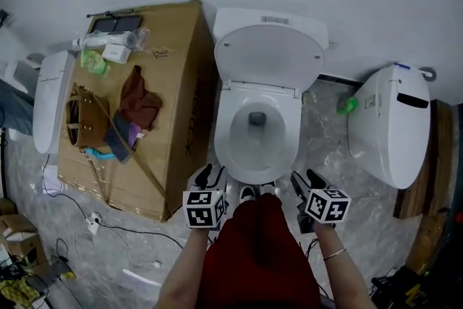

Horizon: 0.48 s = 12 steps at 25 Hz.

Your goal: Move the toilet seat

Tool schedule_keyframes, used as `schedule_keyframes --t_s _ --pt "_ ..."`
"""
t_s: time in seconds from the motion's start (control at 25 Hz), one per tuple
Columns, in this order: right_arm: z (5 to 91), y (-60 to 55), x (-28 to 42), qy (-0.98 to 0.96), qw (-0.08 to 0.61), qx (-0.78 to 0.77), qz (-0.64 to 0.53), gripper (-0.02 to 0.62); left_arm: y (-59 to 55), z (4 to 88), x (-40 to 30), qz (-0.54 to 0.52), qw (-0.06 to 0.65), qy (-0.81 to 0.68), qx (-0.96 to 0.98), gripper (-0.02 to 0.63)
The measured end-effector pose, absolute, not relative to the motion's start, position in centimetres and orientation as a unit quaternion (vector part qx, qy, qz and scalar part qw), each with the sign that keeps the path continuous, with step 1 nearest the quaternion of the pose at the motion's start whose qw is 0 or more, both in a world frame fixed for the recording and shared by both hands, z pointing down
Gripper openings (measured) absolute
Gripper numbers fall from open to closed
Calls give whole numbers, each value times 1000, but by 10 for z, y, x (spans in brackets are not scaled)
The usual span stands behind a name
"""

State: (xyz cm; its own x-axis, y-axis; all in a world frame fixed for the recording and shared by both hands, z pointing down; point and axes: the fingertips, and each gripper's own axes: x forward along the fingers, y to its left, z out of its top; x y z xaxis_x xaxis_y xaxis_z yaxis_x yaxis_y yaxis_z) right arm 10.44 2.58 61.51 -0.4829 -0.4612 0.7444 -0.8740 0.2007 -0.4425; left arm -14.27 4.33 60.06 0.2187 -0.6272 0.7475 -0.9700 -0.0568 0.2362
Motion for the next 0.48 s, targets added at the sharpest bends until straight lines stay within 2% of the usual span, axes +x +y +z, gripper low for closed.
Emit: schedule_keyframes --t_s 0.48 --pt "722 18 101 -702 277 428 498 258 35 723 -159 268 441 -583 628 166"
